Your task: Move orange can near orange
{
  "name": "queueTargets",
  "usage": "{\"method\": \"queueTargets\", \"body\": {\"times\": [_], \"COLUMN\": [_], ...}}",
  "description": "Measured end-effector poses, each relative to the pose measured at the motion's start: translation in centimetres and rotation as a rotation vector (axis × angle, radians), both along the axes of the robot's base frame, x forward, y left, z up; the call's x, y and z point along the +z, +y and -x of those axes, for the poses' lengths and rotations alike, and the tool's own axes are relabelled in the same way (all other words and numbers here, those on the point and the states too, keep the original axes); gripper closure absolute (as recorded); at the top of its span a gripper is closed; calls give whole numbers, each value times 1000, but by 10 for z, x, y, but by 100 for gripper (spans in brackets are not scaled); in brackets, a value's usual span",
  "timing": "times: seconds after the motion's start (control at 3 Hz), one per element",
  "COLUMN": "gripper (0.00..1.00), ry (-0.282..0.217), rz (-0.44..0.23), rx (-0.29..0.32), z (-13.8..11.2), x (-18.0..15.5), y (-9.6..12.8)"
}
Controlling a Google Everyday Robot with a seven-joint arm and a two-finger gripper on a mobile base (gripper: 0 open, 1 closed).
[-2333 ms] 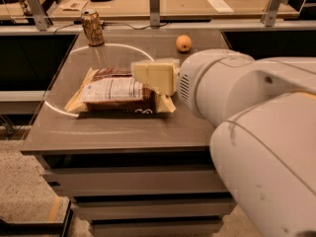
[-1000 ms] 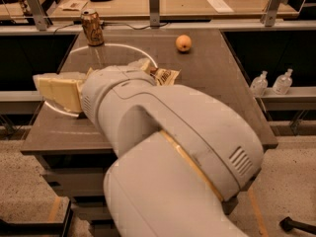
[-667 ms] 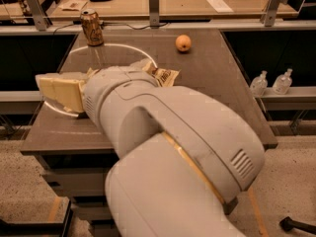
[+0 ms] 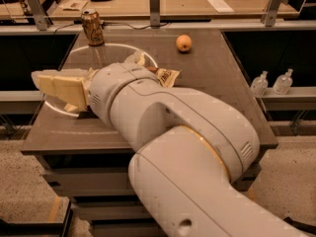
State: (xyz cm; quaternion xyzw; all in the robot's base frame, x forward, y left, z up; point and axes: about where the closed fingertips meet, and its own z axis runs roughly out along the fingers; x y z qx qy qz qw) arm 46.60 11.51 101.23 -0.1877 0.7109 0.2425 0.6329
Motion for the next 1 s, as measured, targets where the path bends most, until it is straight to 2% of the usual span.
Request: {"method": "queueTargets", "body": {"times": [0.33,0.67,1.0], "gripper": [0,0,0], "ry": [-28,-39,-48], "rz": [-68,-55,13], "rx": [28,-6,-47], "z": [-17,-43,-59], "x": [0,-12,-29], "y": [-9,-32,-49]}}
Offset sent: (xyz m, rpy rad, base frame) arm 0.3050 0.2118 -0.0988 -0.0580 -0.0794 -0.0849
